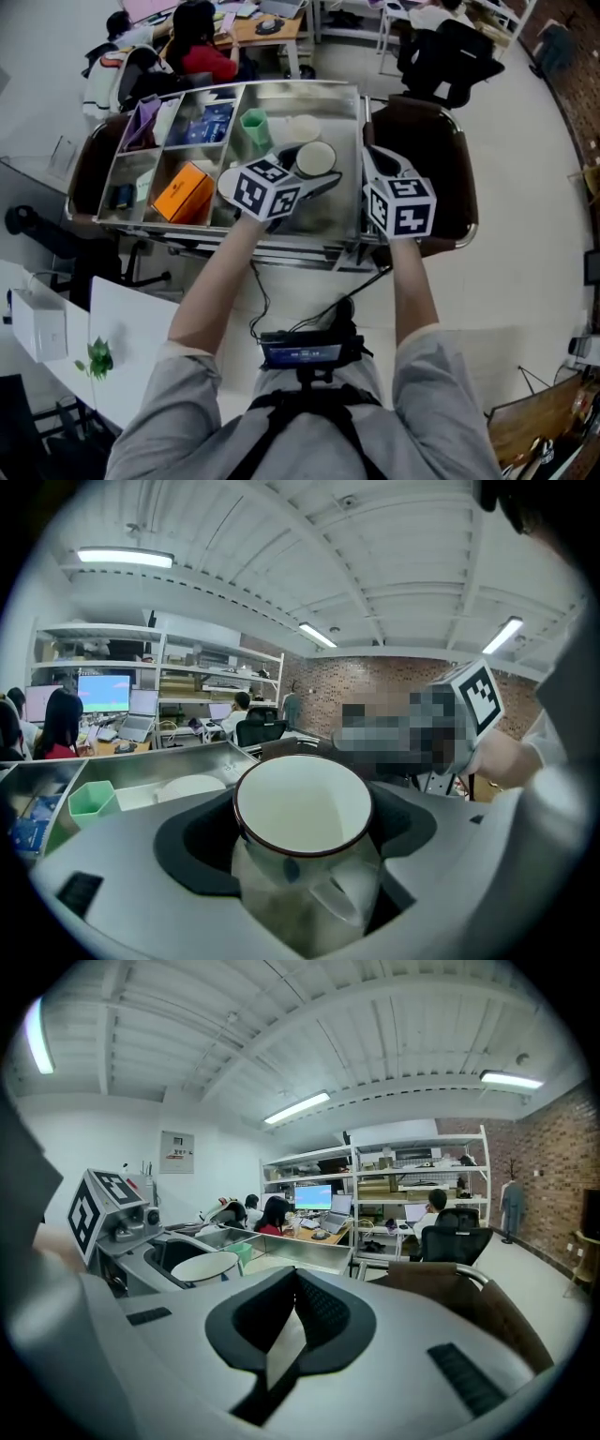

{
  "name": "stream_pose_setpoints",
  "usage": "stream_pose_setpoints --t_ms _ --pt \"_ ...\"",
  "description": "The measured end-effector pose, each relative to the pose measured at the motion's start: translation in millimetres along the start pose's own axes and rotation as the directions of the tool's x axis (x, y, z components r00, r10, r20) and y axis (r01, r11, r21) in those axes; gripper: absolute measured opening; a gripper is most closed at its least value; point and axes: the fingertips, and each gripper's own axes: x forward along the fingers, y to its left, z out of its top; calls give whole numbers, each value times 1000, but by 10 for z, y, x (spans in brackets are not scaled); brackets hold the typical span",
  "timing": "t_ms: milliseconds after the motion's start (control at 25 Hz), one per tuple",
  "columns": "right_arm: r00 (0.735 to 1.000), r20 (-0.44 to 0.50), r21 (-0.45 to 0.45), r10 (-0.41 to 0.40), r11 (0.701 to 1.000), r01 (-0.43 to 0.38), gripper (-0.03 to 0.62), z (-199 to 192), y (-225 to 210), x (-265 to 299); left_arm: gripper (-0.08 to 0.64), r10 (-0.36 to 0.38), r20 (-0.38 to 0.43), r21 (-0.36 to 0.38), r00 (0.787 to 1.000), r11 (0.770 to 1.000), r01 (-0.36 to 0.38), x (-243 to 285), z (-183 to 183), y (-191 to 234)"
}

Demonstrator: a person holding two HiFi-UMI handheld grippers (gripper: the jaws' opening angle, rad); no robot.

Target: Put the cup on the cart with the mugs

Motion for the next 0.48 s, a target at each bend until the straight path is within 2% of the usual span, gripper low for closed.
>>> stream_pose_setpoints --t_ms 480 --pt "1000 -7 23 18 1000 -17 2 -78 -134 92 399 -3 -56 -21 998 1000 2 408 -283 144"
